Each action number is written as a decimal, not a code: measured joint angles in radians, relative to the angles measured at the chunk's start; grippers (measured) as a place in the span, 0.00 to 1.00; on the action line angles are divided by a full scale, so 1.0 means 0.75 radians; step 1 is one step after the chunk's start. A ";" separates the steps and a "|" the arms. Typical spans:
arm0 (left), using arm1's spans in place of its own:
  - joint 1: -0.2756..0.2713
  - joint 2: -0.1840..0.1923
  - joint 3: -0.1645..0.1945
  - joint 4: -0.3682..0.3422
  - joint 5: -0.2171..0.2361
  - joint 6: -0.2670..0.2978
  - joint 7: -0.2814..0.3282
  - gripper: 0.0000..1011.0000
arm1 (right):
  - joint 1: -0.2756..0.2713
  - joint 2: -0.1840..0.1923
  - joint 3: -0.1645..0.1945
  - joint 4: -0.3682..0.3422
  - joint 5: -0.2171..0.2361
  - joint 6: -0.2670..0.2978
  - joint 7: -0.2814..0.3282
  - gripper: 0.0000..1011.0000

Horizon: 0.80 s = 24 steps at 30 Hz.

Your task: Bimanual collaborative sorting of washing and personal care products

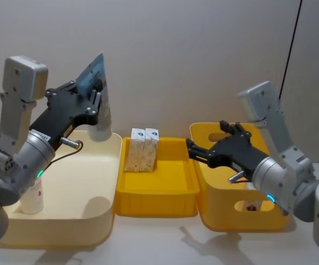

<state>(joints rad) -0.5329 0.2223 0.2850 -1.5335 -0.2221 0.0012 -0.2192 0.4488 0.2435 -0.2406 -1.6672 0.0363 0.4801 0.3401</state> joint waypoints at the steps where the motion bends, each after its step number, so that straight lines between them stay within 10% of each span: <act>1: 0.001 -0.002 0.001 -0.003 0.003 0.002 -0.001 0.19 | 0.004 0.000 -0.007 0.006 0.001 -0.004 0.005 0.99; 24: -0.017 -0.060 0.040 0.024 0.038 -0.010 -0.043 0.19 | 0.150 -0.044 -0.178 0.190 0.042 -0.115 0.180 0.99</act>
<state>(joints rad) -0.5455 0.1774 0.3149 -1.5156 -0.1938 -0.0065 -0.2511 0.5616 0.2106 -0.3744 -1.5247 0.0679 0.3938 0.4753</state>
